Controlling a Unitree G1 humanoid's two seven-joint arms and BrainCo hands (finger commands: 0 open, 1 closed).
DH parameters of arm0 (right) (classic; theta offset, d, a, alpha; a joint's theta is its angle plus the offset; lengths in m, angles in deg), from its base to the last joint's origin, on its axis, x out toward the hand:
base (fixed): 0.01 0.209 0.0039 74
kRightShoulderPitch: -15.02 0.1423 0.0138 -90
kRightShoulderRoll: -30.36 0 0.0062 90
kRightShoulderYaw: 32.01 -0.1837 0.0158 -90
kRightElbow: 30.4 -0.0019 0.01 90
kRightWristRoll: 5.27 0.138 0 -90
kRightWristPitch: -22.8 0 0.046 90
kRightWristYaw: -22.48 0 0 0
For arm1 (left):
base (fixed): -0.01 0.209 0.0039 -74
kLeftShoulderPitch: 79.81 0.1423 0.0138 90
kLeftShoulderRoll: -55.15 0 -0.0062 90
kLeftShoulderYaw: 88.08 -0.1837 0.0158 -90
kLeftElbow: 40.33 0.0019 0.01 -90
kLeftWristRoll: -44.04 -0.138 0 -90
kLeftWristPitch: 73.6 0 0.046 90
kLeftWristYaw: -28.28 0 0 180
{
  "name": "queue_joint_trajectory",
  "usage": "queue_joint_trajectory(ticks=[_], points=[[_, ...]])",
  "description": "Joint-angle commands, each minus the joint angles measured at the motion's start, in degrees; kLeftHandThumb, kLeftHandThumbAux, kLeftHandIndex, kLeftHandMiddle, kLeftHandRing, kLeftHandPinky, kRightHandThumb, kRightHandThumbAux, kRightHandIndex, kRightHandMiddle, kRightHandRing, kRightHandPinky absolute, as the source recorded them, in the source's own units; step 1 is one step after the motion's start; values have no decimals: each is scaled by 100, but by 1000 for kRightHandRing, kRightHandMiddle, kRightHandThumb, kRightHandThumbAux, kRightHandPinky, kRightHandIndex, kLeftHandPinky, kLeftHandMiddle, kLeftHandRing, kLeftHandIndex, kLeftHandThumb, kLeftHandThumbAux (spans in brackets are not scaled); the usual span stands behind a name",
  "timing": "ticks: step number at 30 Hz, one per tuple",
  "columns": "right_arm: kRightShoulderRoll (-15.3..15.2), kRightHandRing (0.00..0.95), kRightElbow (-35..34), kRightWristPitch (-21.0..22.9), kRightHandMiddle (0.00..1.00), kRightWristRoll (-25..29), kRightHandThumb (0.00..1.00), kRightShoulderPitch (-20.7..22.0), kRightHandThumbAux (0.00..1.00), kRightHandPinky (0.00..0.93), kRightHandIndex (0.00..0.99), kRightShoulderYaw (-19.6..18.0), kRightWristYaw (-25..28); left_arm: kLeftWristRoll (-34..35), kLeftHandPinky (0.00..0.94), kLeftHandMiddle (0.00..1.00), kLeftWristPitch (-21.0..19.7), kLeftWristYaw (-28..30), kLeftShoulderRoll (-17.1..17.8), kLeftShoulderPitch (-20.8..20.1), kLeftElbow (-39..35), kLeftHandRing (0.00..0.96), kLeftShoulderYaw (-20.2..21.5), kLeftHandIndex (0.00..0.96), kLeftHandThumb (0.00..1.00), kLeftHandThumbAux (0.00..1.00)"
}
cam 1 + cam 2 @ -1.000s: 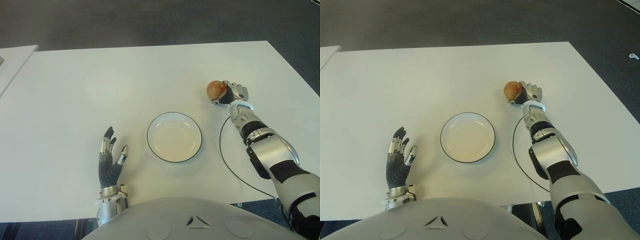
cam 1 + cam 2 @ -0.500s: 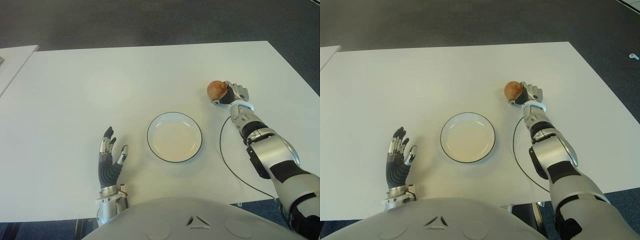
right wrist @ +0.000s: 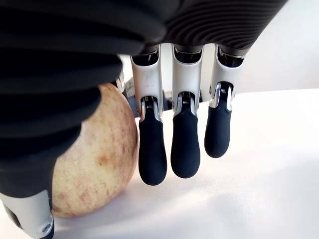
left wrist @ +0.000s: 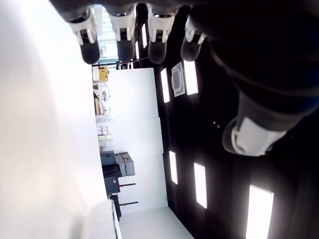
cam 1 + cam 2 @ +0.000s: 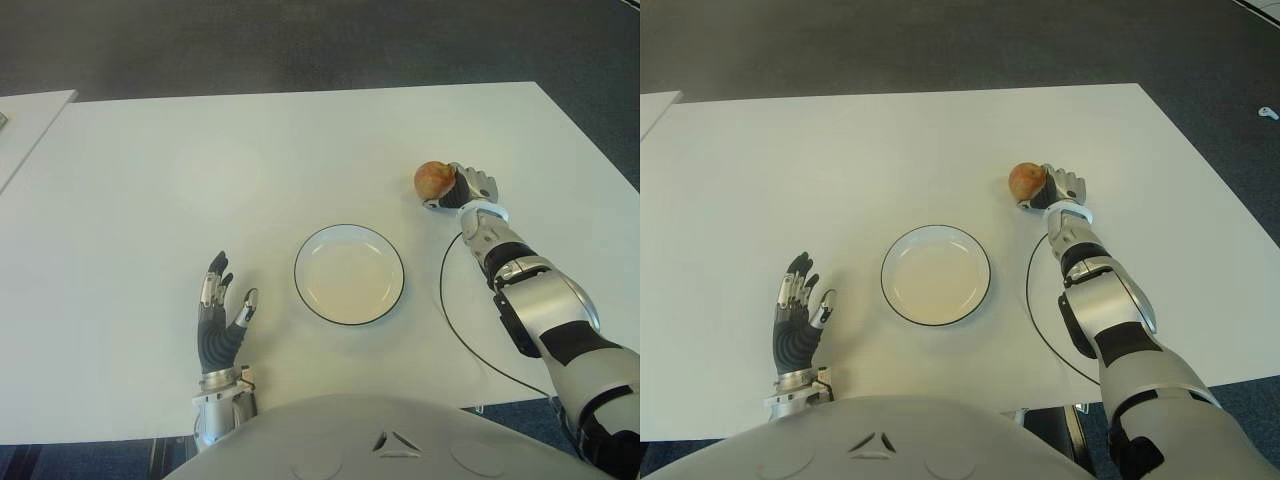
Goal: Put the apples into the plate.
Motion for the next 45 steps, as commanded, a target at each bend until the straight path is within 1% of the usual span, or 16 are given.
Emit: queue_joint_trajectory(ticks=[1, 9, 17, 19, 24, 27, 34, 36, 41, 44, 45], points=[[244, 621, 208, -58, 634, -78, 724, -485, 709, 444, 442, 123, 388, 18, 15, 40, -130, -19, -59, -88, 347, 25, 49, 74, 158, 627], [229, 624, 204, -62, 632, -79, 724, -469, 709, 438, 442, 128, 336, -4, 3, 44, 8, -28, -102, -177, 462, 27, 57, 78, 151, 636], [225, 616, 194, -95, 634, -21, 724, -442, 709, 474, 442, 66, 288, -15, 7, 53, 86, -43, -125, -236, 565, 32, 81, 89, 138, 646], [233, 615, 183, -107, 636, 16, 724, -360, 709, 501, 442, 27, 289, -75, 16, 54, 119, -85, -122, -259, 641, 32, 121, 91, 130, 649], [262, 623, 154, -149, 644, 35, 724, -126, 709, 518, 442, 3, 259, -191, 31, 57, 125, -165, -130, -326, 807, 38, 206, 92, 112, 666], [269, 638, 137, -207, 660, 19, 725, -18, 709, 543, 442, 18, 201, -208, 39, 60, 114, -201, -149, -380, 912, 43, 229, 94, 103, 681], [181, 661, 101, -397, 688, -12, 726, 183, 708, 589, 443, 48, 96, -183, 42, 55, 122, -246, -172, -595, 1230, 47, 205, 83, 99, 707], [150, 673, 92, -459, 699, -1, 726, 235, 708, 612, 443, 37, 79, -147, 27, 51, 92, -223, -168, -644, 1282, 42, 196, 76, 100, 710], [93, 688, 84, -555, 719, 21, 726, 325, 708, 581, 443, 13, 84, -28, 13, 41, 146, -159, -161, -769, 1462, 30, 184, 67, 98, 712], [77, 688, 86, -578, 720, 20, 726, 352, 708, 576, 443, 13, 113, 97, 11, 39, 177, -79, -163, -796, 1520, 27, 156, 66, 98, 713], [72, 689, 86, -585, 720, 19, 726, 362, 708, 590, 443, 14, 128, 156, 8, 40, 187, -42, -167, -806, 1547, 26, 143, 67, 99, 712]])
